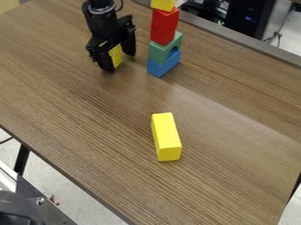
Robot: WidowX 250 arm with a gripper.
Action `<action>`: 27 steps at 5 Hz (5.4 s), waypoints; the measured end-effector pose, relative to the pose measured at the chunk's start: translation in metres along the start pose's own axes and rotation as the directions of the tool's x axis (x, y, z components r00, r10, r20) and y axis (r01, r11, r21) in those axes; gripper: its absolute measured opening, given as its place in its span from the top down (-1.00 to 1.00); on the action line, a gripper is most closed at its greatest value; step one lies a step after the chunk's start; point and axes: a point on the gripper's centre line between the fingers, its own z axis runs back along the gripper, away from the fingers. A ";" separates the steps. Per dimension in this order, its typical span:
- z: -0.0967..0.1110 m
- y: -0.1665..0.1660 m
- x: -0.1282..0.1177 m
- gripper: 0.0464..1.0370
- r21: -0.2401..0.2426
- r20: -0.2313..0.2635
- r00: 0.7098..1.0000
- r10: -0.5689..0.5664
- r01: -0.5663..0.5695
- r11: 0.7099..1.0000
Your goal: Put the yellow block on top of the tower
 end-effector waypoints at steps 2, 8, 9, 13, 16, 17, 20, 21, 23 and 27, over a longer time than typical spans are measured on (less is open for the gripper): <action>-0.001 -0.006 0.020 -0.26 -0.050 -0.010 0.999 0.032 -0.033 0.998; 0.093 -0.003 0.026 -0.11 -0.029 -0.074 0.980 0.183 -0.186 0.982; 0.105 -0.005 0.023 -0.11 -0.042 -0.049 0.982 0.184 -0.186 0.982; 0.156 -0.016 -0.035 -0.11 -0.056 0.054 0.989 0.136 -0.133 0.990; 0.170 -0.033 -0.039 -0.11 -0.068 0.041 0.994 0.097 -0.094 0.993; 0.177 -0.037 -0.043 -0.11 -0.069 0.021 0.996 0.086 -0.084 0.994; 0.177 -0.056 -0.062 -0.11 -0.052 -0.017 1.000 0.022 -0.023 0.998; 0.174 -0.056 -0.066 -0.11 -0.031 -0.027 1.000 0.008 -0.009 0.999; 0.166 -0.061 -0.087 -0.11 -0.013 -0.047 0.998 -0.050 0.049 0.999; 0.136 -0.075 -0.087 -0.11 0.030 -0.061 0.994 -0.092 0.094 0.995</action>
